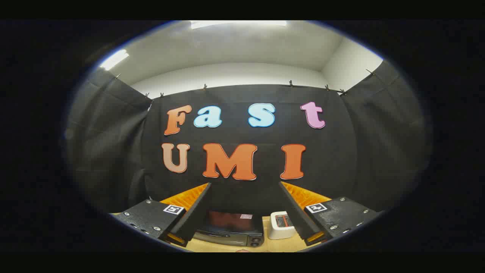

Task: Open the toaster oven, put the food inside, and close the toaster oven door.

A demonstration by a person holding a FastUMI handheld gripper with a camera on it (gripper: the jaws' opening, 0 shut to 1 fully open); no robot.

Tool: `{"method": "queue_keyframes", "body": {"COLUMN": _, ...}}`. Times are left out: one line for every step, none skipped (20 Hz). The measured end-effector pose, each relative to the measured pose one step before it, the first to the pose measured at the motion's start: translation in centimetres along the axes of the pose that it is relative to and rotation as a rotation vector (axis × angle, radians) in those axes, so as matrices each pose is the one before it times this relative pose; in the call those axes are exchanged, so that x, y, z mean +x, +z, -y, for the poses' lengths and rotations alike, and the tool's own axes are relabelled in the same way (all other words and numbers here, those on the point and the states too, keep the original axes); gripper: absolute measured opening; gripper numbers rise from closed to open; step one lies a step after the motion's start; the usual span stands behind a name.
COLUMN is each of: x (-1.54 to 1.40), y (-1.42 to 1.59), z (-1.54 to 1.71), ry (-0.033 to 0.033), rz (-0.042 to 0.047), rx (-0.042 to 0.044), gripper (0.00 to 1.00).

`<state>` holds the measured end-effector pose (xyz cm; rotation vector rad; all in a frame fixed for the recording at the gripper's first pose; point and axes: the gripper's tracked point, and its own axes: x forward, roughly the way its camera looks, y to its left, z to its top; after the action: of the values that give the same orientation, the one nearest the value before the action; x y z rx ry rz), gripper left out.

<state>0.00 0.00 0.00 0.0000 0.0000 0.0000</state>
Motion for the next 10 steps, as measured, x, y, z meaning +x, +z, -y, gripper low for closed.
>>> {"method": "queue_keyframes", "body": {"x": 0.109, "y": -0.156, "z": -0.019, "ry": -0.00014, "rz": -0.00404, "rx": 0.00821, "gripper": 1.0}}
{"method": "queue_keyframes", "body": {"x": 0.087, "y": -0.18, "z": -0.017, "ry": -0.00131, "rz": -0.00506, "rx": 0.00672, "gripper": 1.0}}
{"method": "queue_keyframes", "body": {"x": 0.107, "y": -0.216, "z": 0.048, "ry": -0.00154, "rz": -0.00586, "rx": 0.00446, "gripper": 1.0}}
{"method": "queue_keyframes", "body": {"x": 0.08, "y": -0.269, "z": 0.053, "ry": -0.00252, "rz": -0.00721, "rx": 0.00224, "gripper": 1.0}}
{"method": "queue_keyframes", "body": {"x": 0.104, "y": -0.276, "z": -0.043, "ry": -0.00134, "rz": -0.00673, "rx": 0.0024, "gripper": 1.0}}
{"method": "queue_keyframes", "body": {"x": 0.089, "y": -0.194, "z": -0.109, "ry": 0.00221, "rz": -0.00562, "rx": 0.0027, "gripper": 1.0}}
{"method": "queue_keyframes", "body": {"x": 0.06, "y": -0.14, "z": -0.066, "ry": 0.00018, "rz": -0.00471, "rx": 0.00346, "gripper": 1.0}}
{"method": "queue_keyframes", "body": {"x": 0.095, "y": -0.082, "z": -0.062, "ry": 0.00216, "rz": -0.00244, "rx": 0.00208, "gripper": 1.0}}
{"method": "queue_keyframes", "body": {"x": -0.054, "y": -0.001, "z": -0.11, "ry": 0.00064, "rz": -0.00072, "rx": 0.00112, "gripper": 1.0}}
{"method": "queue_keyframes", "body": {"x": -0.098, "y": 0.065, "z": -0.084, "ry": 0.00238, "rz": 0.00224, "rx": -0.00077, "gripper": 1.0}}
